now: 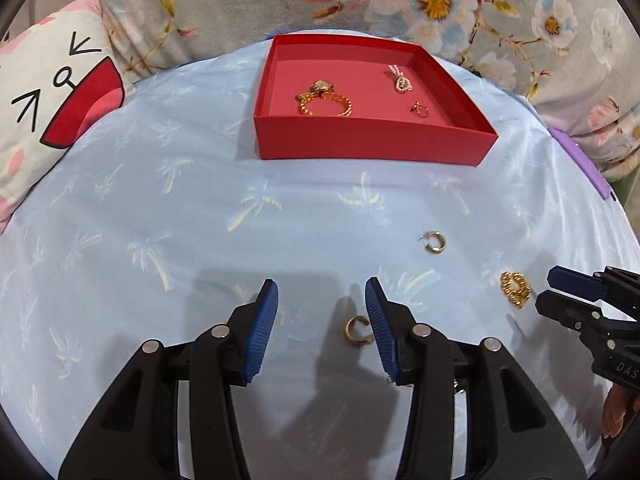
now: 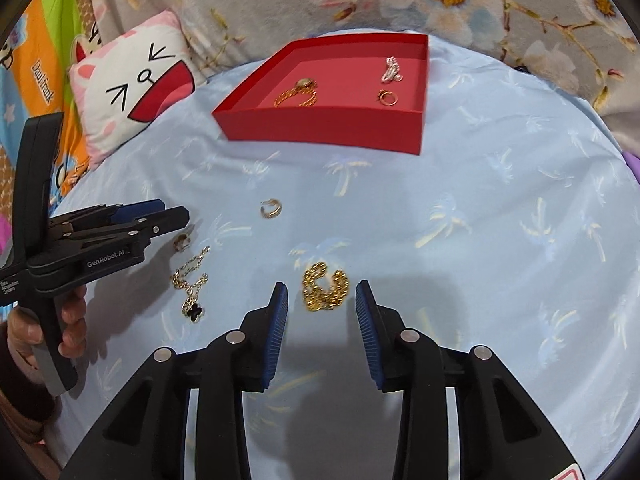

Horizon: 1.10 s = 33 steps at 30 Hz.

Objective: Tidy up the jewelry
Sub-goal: 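Grasp the gold earring with the right gripper while the left grasps a gold hoop earring, then carry both earrings over the red box and open both grippers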

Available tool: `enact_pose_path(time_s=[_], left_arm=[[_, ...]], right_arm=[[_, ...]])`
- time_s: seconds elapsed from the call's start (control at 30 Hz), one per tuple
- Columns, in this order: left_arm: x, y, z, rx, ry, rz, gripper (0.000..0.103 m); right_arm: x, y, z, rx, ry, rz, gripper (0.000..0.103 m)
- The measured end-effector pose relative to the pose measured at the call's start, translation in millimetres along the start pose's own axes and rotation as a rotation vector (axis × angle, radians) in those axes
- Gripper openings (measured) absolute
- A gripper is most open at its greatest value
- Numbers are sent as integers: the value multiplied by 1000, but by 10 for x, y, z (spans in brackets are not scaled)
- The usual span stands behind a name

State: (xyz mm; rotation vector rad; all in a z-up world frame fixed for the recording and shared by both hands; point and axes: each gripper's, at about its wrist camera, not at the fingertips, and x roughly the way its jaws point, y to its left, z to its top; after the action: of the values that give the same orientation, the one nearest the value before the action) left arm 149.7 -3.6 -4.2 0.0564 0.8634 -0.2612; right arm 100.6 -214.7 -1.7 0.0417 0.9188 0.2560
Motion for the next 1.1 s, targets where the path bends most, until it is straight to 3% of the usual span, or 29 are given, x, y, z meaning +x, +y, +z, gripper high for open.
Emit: enact_pose_path(time_s=[0.37, 0.6, 0.7, 0.87, 1.1], left_arm=[[54, -36, -105, 32, 2, 3, 46], [24, -155, -159, 103, 3, -6, 45], [18, -166, -163, 106, 1, -10, 39], [-8, -194, -182, 122, -3, -27, 16], [-45, -191, -197, 110, -3, -58, 16]], right_arm=[[165, 33, -39, -14, 16, -47, 34], [162, -12, -48, -9, 10, -61, 9], [157, -27, -55, -1, 9, -54, 9], [140, -40, -53, 2, 5, -53, 3], [135, -61, -51, 16, 6, -46, 3]])
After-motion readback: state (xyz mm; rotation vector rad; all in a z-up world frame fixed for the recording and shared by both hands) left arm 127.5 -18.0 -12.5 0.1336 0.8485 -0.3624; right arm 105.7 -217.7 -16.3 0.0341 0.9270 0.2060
